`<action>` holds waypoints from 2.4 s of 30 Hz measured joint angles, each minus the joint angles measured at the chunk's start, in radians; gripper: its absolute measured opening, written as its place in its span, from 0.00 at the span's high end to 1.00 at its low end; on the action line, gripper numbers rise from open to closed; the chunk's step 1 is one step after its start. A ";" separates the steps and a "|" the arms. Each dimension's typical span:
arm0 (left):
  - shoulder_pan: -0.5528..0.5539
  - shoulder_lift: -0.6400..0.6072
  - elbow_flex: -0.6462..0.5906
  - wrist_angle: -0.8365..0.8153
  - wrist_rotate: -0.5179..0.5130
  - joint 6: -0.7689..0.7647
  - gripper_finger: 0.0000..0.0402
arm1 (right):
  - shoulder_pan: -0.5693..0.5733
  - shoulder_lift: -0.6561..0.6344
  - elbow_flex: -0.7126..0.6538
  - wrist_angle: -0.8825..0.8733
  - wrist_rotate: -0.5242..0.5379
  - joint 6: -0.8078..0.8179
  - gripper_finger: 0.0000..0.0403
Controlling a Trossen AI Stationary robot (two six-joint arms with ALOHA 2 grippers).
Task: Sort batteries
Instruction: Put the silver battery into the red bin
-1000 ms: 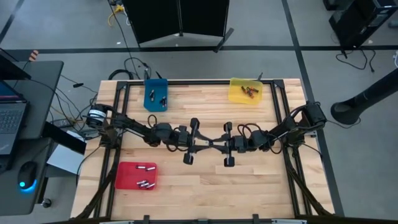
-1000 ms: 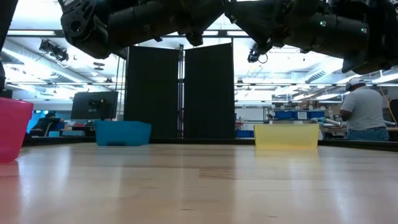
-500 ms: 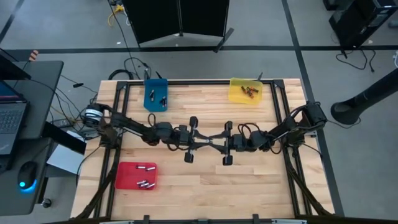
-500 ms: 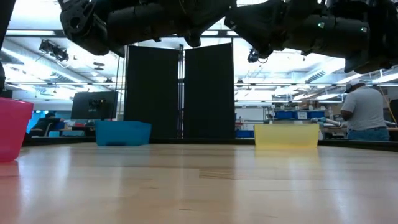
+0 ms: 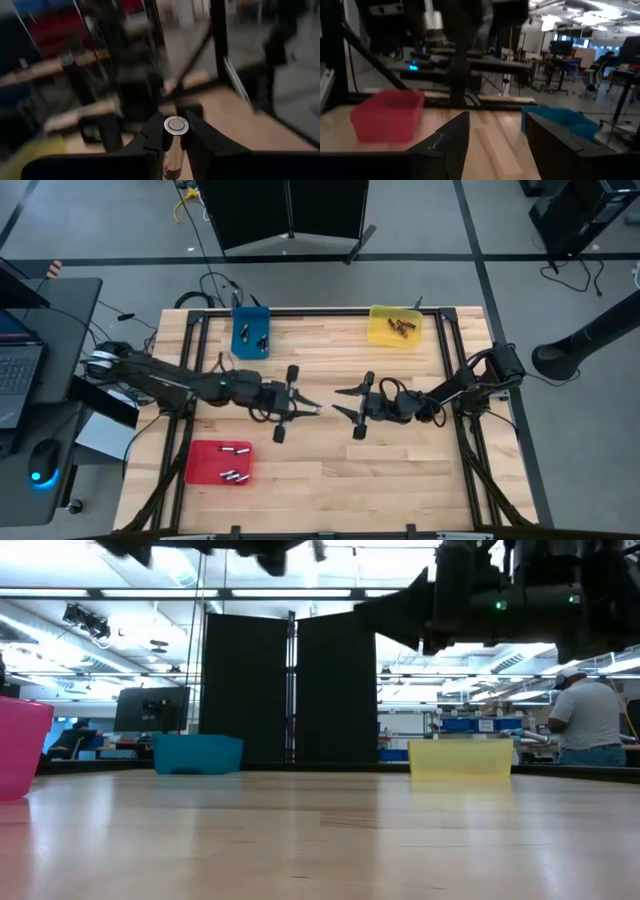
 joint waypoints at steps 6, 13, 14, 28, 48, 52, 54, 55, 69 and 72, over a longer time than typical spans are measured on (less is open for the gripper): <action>-0.098 -0.145 0.093 -0.575 -0.152 -0.053 0.86 | -0.018 0.001 0.000 -0.083 0.000 0.047 0.59; -0.262 -0.170 0.237 -1.133 -0.264 -0.366 0.86 | -0.029 0.001 0.000 -0.143 -0.001 0.054 0.81; -0.285 -0.166 0.247 -1.191 -0.264 -0.427 0.86 | -0.029 0.001 0.000 -0.150 -0.001 0.054 0.85; -0.596 -0.116 0.112 -1.501 -0.080 -1.119 0.86 | -0.029 0.002 -0.001 -0.213 -0.005 0.081 0.94; -0.646 -0.104 -0.183 -1.265 0.024 -1.199 0.86 | -0.037 0.002 -0.001 -0.222 -0.005 0.107 0.96; -0.647 -0.102 -0.183 -1.261 0.030 -1.212 0.86 | -0.037 0.002 -0.001 -0.226 -0.005 0.108 0.96; -0.646 -0.102 -0.183 -1.261 0.030 -1.213 0.86 | -0.037 0.002 -0.001 -0.228 -0.005 0.108 0.96; -0.646 -0.102 -0.183 -1.262 0.030 -1.213 0.86 | -0.037 0.002 -0.001 -0.228 -0.005 0.108 0.96; -0.646 -0.102 -0.183 -1.262 0.024 -1.236 0.83 | -0.037 0.002 -0.001 -0.229 -0.005 0.108 0.96; -0.646 -0.102 -0.183 -1.247 0.024 -1.236 0.82 | -0.037 0.002 -0.001 -0.229 -0.005 0.108 0.96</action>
